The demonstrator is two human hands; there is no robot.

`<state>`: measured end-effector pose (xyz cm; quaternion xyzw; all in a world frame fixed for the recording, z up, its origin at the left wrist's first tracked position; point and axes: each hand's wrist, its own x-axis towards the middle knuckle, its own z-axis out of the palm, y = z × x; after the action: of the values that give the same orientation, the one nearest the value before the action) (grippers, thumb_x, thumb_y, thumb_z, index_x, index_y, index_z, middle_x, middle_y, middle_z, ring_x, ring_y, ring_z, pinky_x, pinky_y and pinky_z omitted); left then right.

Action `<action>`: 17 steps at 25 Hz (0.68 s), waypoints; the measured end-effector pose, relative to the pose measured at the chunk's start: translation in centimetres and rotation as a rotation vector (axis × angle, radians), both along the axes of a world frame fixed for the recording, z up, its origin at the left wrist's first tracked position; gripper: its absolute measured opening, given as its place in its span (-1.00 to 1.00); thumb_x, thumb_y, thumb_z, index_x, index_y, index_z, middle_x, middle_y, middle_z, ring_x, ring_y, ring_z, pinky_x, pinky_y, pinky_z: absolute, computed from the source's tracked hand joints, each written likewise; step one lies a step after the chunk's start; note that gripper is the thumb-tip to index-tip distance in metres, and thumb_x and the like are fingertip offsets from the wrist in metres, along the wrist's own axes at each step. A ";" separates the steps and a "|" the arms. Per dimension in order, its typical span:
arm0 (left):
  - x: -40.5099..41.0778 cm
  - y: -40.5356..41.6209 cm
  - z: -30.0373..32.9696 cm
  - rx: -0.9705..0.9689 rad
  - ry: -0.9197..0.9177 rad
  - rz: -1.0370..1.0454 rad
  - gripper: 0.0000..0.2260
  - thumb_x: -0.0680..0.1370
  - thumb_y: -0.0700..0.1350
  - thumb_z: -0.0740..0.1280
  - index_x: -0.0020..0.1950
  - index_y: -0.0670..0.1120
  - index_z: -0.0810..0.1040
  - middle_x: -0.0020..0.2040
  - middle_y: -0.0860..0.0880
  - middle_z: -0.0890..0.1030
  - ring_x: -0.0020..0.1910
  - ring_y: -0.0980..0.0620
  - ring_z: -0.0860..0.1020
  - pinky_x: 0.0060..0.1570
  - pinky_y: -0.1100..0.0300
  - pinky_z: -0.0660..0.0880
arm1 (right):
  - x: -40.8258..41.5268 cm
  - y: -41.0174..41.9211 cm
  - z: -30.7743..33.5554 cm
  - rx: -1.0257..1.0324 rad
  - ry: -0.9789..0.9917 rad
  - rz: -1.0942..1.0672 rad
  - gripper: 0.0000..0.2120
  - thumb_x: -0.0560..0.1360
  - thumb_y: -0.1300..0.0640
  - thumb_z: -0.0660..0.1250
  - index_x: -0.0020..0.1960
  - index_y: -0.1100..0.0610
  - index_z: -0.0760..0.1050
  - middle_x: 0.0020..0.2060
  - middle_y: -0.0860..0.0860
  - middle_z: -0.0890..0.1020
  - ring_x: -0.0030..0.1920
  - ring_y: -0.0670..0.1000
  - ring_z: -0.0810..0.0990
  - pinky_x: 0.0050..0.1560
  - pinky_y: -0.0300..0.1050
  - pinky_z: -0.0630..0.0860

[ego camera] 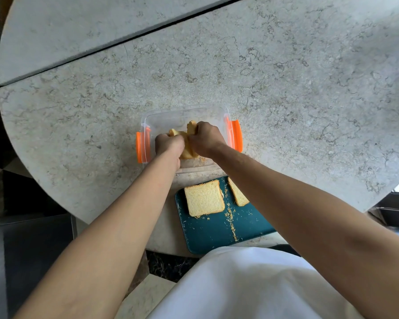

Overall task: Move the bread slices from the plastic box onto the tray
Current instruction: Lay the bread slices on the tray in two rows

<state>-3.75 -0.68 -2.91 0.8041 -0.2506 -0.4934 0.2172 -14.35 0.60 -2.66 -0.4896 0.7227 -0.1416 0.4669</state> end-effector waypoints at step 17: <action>7.3 16.8 7.4 -0.267 0.612 0.145 -0.81 0.50 -0.40 0.29 -0.01 -0.19 0.62 -0.08 -0.18 0.72 -0.09 -0.13 0.70 -0.17 0.04 0.58 | -8.3 16.5 7.4 -0.214 -0.426 -0.423 -0.81 0.53 0.30 0.30 0.10 0.27 0.59 -0.04 0.31 0.66 0.00 0.30 0.67 0.12 0.37 0.63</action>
<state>3.56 16.11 4.47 0.5989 -0.1784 -0.6578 0.4204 -22.65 17.11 4.77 -0.3340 0.6755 -0.4101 0.5138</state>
